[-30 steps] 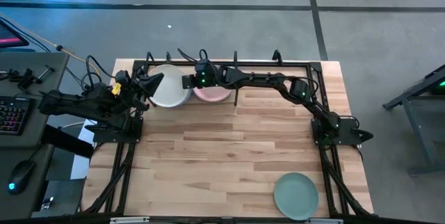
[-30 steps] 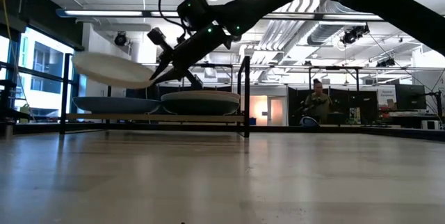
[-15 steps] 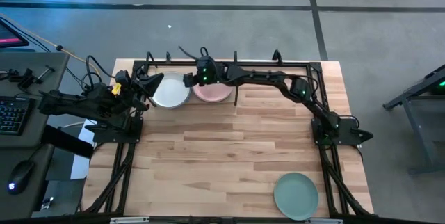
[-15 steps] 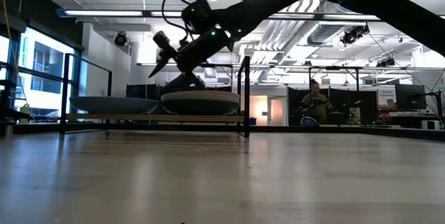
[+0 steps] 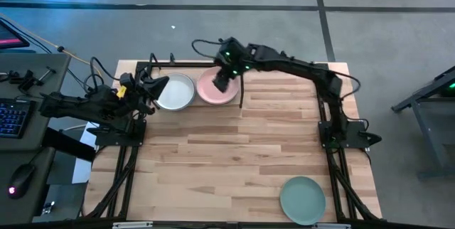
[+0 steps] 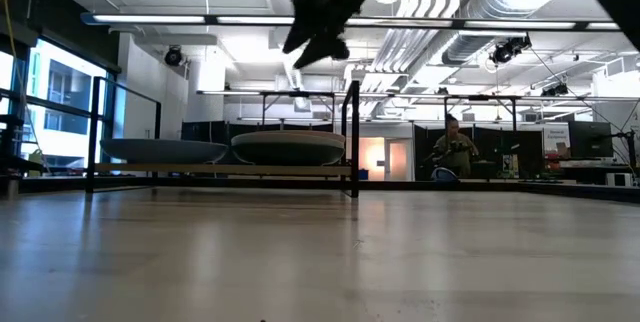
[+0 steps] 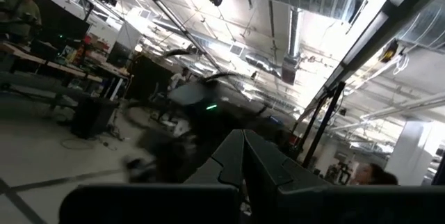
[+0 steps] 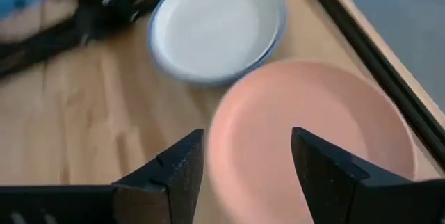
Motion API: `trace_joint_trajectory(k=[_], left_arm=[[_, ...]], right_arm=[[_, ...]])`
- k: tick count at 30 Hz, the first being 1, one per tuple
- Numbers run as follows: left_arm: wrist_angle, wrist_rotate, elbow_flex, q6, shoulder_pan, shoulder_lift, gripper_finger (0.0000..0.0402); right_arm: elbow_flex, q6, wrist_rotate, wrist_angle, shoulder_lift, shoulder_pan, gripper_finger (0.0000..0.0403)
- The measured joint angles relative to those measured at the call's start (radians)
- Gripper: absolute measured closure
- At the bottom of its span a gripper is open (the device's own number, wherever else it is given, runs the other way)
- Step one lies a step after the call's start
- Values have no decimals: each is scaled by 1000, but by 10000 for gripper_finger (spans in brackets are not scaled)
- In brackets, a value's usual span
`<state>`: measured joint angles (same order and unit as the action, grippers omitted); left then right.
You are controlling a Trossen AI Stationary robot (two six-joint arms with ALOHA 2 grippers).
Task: Place and stack plates onto a shelf
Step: Stack the light green plate on top of the white plate
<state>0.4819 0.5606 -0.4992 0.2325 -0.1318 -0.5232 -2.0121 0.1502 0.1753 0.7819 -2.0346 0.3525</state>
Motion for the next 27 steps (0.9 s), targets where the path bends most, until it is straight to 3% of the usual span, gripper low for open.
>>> trace_joint_trajectory(k=[3, 6, 12, 16, 21, 27], left_arm=[[-17, 1, 0, 0, 0, 0, 402], [-23, 3, 0, -2, 0, 0, 401], [-26, 4, 0, -37, 0, 0, 401], [-58, 3, 0, -85, 0, 0, 401], [-133, 2, 0, -88, 0, 0, 401], [-149, 3, 0, -79, 0, -2, 401]], right_arm=[[87, -72, -3, 64, 99, -25, 206], [297, -48, -11, -12, 237, -40, 206], [826, 228, -9, -458, 610, -105, 206], [1077, 356, -54, -767, 814, -191, 206], [1242, 354, -164, -959, 974, -279, 206], [1275, 288, -217, -969, 1047, -303, 206]])
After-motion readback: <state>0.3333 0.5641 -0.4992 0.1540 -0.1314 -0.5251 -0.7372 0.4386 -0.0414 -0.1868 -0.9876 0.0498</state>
